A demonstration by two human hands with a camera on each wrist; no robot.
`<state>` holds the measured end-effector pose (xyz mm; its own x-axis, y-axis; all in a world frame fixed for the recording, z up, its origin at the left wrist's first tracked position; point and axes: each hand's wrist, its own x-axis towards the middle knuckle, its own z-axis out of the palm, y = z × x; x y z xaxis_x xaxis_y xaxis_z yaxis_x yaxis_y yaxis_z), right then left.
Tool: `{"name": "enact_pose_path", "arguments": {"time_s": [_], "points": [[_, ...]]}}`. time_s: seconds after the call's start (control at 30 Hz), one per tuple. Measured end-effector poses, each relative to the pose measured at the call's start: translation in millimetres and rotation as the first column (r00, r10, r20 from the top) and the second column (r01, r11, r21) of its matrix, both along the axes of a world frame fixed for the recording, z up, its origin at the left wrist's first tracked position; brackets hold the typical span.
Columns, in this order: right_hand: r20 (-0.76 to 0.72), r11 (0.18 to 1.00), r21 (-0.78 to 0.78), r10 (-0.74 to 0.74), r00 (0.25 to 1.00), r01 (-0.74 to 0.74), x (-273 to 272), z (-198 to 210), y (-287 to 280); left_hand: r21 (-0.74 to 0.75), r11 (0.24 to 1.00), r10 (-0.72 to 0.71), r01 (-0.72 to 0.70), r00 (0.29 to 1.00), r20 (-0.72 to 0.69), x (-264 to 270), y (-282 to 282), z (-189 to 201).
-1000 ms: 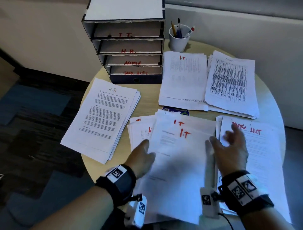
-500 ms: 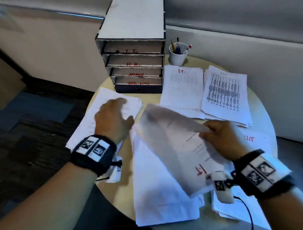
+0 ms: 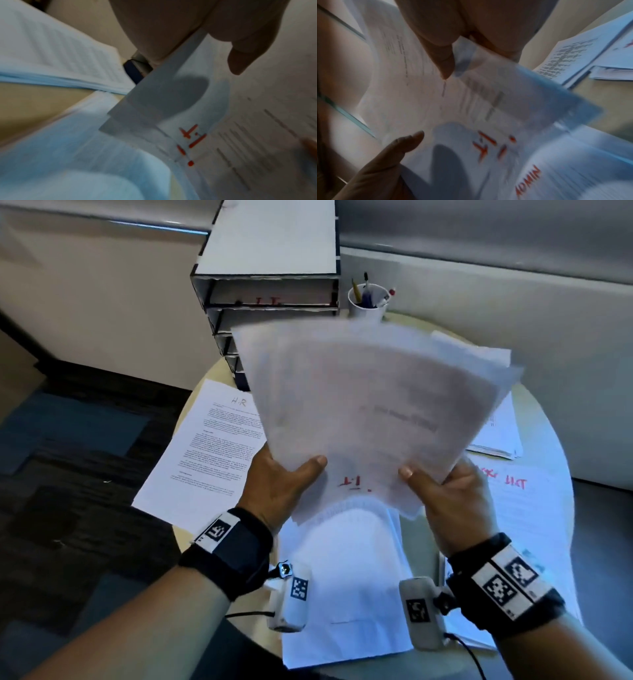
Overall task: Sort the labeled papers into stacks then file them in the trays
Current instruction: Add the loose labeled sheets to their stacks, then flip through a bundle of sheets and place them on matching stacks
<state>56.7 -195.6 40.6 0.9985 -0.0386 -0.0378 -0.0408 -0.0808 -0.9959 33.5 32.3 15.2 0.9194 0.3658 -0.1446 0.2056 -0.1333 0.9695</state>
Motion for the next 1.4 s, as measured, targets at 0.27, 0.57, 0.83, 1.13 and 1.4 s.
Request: {"name": "enact_pose_path", "arguments": {"time_s": [0.27,0.57,0.83,1.13,1.4], "points": [[-0.098,0.992,-0.117,0.024,0.995,-0.036,-7.2,-21.1,-3.4,-0.144,0.989,-0.011,-0.021,0.976,-0.217,-19.6,-6.6,-35.0],[0.439,0.805,-0.492,-0.099,0.893,0.331,1.2,8.3,-18.4,0.506,0.818,-0.237,0.274,0.962,-0.137,6.9,-9.0,-0.4],[0.146,0.248,-0.969,0.513,0.846,0.017,14.5,54.1,-27.9,0.812,0.031,-0.594,0.582,0.664,-0.453,41.5,-26.5,71.4],[-0.447,0.877,-0.416,0.034,0.894,-0.242,80.1,-7.5,-121.3,0.681,0.708,-0.05,0.188,0.975,-0.217,55.7,44.5,0.4],[-0.564,0.971,-0.06,-0.224,0.795,0.232,122.2,-65.6,-73.2,0.561,0.219,-0.287,0.798,0.603,-0.745,3.5,24.4,-106.0]]}}
